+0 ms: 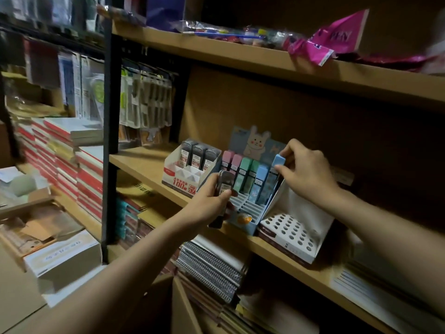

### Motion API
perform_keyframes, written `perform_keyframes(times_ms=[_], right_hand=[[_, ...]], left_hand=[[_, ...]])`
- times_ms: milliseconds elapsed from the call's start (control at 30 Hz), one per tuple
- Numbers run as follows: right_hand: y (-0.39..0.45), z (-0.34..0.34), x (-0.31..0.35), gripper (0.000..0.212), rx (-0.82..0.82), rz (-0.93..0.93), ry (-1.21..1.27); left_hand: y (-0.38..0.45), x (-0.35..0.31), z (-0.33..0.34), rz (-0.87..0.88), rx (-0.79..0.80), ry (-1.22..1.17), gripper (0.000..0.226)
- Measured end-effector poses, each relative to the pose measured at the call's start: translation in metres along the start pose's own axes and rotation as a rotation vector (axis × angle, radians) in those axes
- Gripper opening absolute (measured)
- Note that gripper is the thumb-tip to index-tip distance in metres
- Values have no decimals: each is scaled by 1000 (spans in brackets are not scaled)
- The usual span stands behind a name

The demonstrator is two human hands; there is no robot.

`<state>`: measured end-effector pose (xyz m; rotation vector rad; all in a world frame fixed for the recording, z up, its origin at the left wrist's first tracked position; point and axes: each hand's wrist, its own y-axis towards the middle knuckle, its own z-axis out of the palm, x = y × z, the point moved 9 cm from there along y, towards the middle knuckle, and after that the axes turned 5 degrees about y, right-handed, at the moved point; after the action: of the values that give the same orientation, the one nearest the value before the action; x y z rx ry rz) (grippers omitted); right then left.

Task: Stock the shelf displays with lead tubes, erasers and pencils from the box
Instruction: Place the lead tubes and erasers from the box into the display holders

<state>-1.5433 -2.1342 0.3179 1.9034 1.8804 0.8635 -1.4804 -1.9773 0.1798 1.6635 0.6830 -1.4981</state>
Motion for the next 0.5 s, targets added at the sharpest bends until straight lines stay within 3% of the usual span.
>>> perform_keyframes(times_ms=[500], right_hand=[[-1,31,-16,21,117,82,-114]], left_hand=[[11,32,-2,-112,-20,57,30]])
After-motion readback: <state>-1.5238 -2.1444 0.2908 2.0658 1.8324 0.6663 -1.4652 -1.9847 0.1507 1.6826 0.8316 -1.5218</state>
